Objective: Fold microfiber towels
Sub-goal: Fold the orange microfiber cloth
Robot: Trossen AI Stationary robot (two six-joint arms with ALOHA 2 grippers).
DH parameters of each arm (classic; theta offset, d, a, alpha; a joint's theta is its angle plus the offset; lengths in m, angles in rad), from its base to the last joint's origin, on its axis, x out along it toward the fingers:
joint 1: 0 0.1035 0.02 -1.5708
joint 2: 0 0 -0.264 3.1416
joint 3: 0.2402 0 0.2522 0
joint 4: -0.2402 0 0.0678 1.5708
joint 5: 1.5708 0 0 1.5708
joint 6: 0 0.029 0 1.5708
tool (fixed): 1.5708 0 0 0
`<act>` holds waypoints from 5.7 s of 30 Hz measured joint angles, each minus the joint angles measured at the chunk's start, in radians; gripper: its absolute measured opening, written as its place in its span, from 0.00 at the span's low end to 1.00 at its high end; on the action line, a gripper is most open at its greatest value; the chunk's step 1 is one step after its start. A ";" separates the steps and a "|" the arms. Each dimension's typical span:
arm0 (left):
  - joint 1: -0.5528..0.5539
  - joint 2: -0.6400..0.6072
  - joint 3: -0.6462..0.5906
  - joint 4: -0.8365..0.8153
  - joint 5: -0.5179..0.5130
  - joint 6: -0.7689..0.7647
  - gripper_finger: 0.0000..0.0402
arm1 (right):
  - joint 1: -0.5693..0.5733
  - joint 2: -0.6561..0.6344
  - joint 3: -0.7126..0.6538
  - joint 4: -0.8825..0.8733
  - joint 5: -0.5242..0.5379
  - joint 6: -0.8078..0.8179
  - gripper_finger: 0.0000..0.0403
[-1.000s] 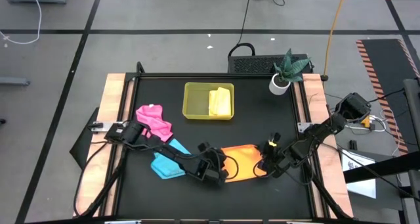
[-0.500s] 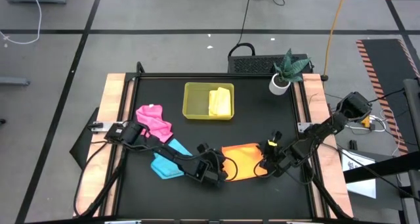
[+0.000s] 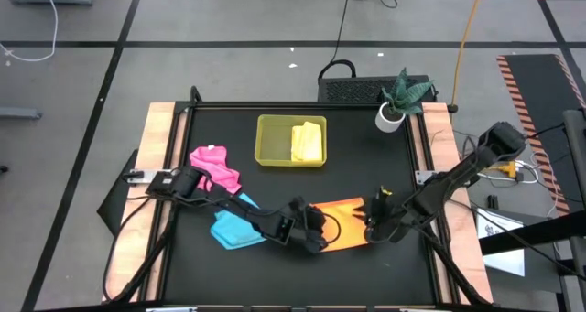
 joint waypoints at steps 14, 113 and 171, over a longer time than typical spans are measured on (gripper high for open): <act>-0.010 -0.004 0.001 -0.221 0.010 -0.141 0.38 | -0.044 0.201 -0.001 -0.126 0.117 0.210 0.05; -0.112 -0.032 0.008 -0.192 -0.010 -0.017 0.38 | 0.280 0.301 -0.123 0.656 0.174 0.055 0.00; -0.097 -0.057 0.010 0.006 0.103 0.031 0.14 | 0.336 0.322 0.044 0.689 0.084 -0.105 0.00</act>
